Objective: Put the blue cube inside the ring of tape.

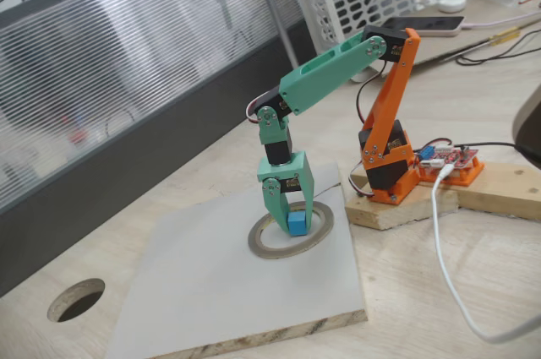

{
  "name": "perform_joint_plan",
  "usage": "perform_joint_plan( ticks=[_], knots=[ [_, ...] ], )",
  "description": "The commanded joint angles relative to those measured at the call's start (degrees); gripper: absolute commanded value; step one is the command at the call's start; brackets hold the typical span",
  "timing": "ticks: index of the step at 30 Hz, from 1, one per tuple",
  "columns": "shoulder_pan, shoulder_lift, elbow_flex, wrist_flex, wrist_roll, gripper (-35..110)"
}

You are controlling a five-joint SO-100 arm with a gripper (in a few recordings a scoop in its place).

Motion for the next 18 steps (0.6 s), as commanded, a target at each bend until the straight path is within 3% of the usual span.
perform_joint_plan(
  ticks=[1, 18],
  knots=[
    [-0.5, 1.9, 0.3, 0.2, 0.4, 13],
    [-0.4, 1.9, 0.7, -3.2, 0.5, 13]
  ],
)
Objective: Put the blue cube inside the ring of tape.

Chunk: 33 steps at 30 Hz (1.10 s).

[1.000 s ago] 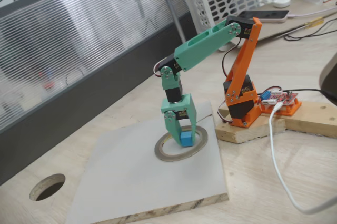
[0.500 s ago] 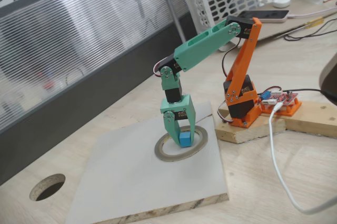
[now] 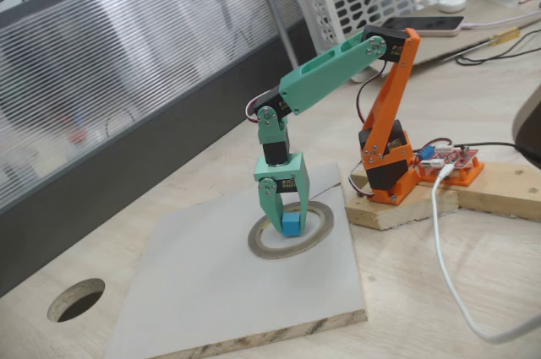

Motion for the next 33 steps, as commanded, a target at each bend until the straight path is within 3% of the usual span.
perform_joint_plan(
  ticks=[1, 33],
  knots=[
    [-0.8, 1.9, 0.8, -0.2, 0.5, 13],
    [-0.8, 1.9, 0.6, -0.1, 0.4, 14]
  ],
)
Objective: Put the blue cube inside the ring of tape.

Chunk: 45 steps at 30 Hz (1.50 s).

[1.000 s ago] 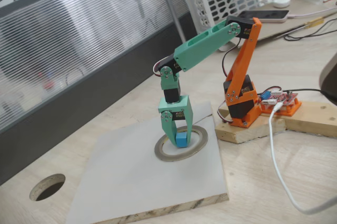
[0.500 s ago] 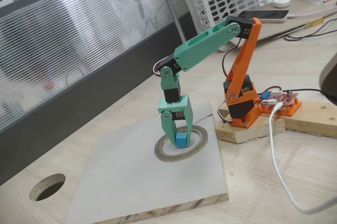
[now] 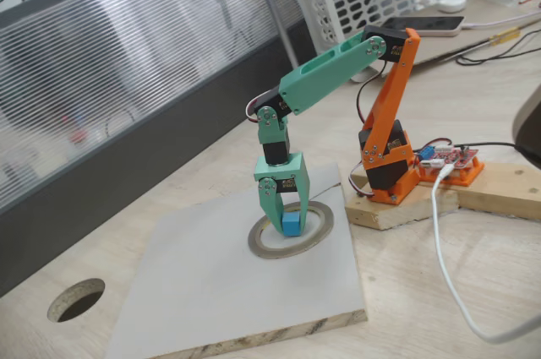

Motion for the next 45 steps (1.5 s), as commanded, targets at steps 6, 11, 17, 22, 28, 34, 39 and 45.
perform_joint_plan(
  ticks=[6, 11, 17, 22, 28, 34, 39, 45],
  knots=[
    [-0.8, 1.9, 0.9, -0.1, 0.4, 26],
    [-0.8, 1.9, 1.0, -0.1, 0.8, 44],
    [-0.8, 1.9, 0.4, -0.1, 0.5, 51],
    [-0.8, 1.9, 0.2, -0.4, 0.7, 51],
    [-0.8, 1.9, 0.1, -0.2, 0.9, 51],
    [-0.8, 1.9, 0.0, -0.7, 0.6, 51],
    [-0.8, 1.9, -6.2, -0.1, 0.5, 51],
    [-0.8, 1.1, -15.8, -0.1, 0.8, 51]
  ],
)
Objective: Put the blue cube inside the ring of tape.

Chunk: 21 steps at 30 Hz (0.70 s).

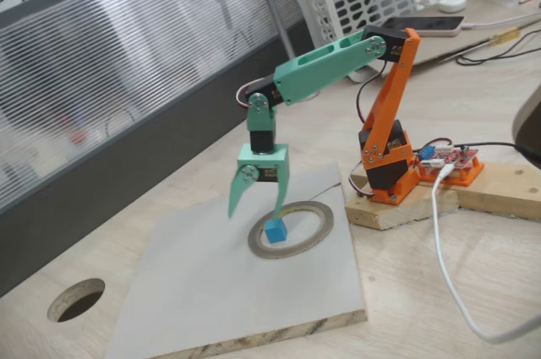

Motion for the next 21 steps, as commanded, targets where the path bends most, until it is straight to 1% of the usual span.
perform_joint_plan(
  ticks=[1, 13, 15, 18, 21],
  knots=[
    [-0.8, 1.1, -5.5, -0.1, 0.6, 51],
    [-0.7, 1.1, -6.2, 0.1, 0.6, 51],
    [-0.7, 1.1, -6.3, 0.1, 0.5, 49],
    [-0.7, 1.5, -6.4, 0.0, 0.5, 37],
    [-0.7, 1.8, -6.6, -0.7, 0.4, 19]
  ],
)
